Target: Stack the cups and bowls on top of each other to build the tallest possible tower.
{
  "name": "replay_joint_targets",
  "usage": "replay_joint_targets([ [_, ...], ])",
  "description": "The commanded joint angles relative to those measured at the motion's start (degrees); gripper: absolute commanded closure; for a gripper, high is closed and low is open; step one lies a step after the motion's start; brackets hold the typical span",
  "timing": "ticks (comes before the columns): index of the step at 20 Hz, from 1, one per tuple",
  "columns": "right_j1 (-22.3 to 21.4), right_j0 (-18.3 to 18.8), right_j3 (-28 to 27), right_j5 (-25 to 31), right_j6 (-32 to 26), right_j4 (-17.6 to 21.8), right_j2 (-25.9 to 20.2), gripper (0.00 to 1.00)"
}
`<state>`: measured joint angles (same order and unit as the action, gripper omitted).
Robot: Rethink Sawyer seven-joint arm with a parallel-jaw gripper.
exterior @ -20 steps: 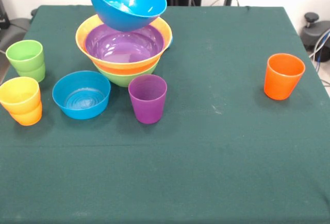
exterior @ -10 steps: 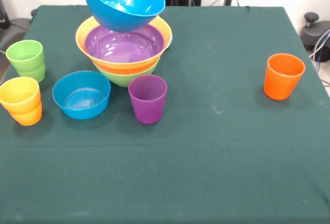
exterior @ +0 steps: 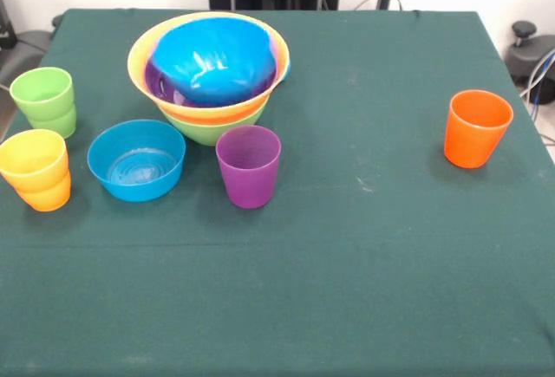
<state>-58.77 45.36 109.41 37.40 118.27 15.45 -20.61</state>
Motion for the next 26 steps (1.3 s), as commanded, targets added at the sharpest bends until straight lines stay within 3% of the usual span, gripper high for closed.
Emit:
replay_joint_targets([
  [1, 4.0, -1.5, -1.8, 1.7, 2.1, -0.6, 0.4, 0.00],
  [14, 4.1, -1.6, -1.2, 0.0, 2.4, -0.9, 0.0, 0.00],
  [20, 4.3, -4.1, -1.7, -0.4, 5.0, -0.1, 1.1, 0.00],
  [23, 7.0, -6.4, -2.6, -1.7, 7.6, 0.1, 2.0, 0.00],
  [26, 12.7, -9.2, -4.0, -8.8, 10.4, 1.7, 3.8, 0.00],
])
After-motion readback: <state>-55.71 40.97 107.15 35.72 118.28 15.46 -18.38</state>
